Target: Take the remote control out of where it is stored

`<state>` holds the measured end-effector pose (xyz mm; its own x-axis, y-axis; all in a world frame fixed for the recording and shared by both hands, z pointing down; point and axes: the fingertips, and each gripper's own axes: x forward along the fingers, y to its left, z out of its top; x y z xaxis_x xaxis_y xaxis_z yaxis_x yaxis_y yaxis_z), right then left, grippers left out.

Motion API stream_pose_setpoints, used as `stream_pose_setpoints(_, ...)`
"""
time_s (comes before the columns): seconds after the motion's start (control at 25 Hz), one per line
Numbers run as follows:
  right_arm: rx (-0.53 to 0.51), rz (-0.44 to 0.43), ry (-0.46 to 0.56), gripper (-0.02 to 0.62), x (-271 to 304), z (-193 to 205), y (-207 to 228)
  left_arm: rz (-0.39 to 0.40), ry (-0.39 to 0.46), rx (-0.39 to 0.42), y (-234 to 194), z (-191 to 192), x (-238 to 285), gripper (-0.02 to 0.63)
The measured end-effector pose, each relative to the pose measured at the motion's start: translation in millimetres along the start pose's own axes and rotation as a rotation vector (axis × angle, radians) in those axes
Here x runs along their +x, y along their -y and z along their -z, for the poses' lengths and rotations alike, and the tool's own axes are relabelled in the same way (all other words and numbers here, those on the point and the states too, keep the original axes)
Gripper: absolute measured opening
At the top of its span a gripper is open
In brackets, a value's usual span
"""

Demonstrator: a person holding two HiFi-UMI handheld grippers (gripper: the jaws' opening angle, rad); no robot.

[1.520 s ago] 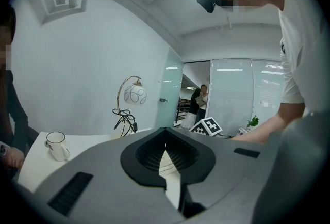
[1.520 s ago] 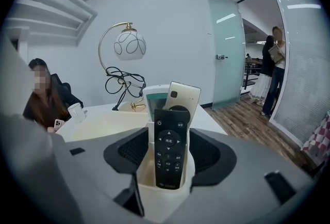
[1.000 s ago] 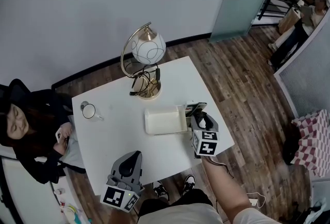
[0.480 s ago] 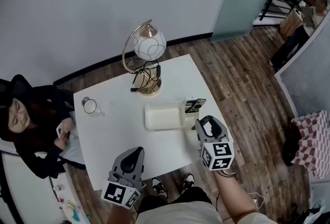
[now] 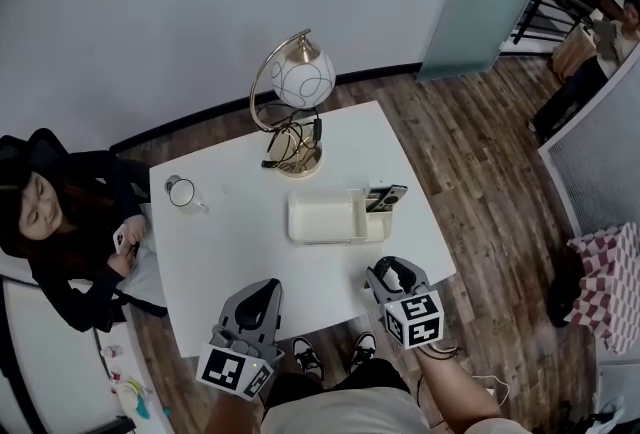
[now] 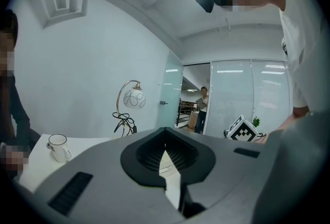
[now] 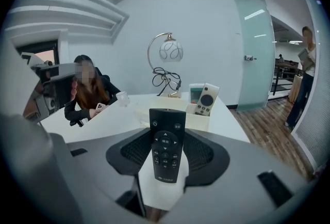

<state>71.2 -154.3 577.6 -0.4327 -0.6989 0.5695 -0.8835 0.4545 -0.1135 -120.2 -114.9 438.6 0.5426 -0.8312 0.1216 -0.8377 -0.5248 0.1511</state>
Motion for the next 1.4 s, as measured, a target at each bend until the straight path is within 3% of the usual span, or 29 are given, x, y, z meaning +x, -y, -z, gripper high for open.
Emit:
stream_pose_setpoints(0.36,-0.058,-0.097,-0.282,0.194,40.1,50.4,-20.3,-0.015,-0.006,-0.009,-2.3,5.4,-9.5,0.006)
stream_pose_setpoints(0.72,-0.158,-0.102,-0.473,0.172,92.7,88.1,-31.0,-0.026,-0.022,-0.018,-9.5,12.8,-15.1,0.006)
stream_pose_setpoints(1.4,-0.232,-0.061,-0.462,0.184,105.6,103.6,-28.1,-0.028,-0.037,-0.027,-18.6,17.3,-13.8,0.006)
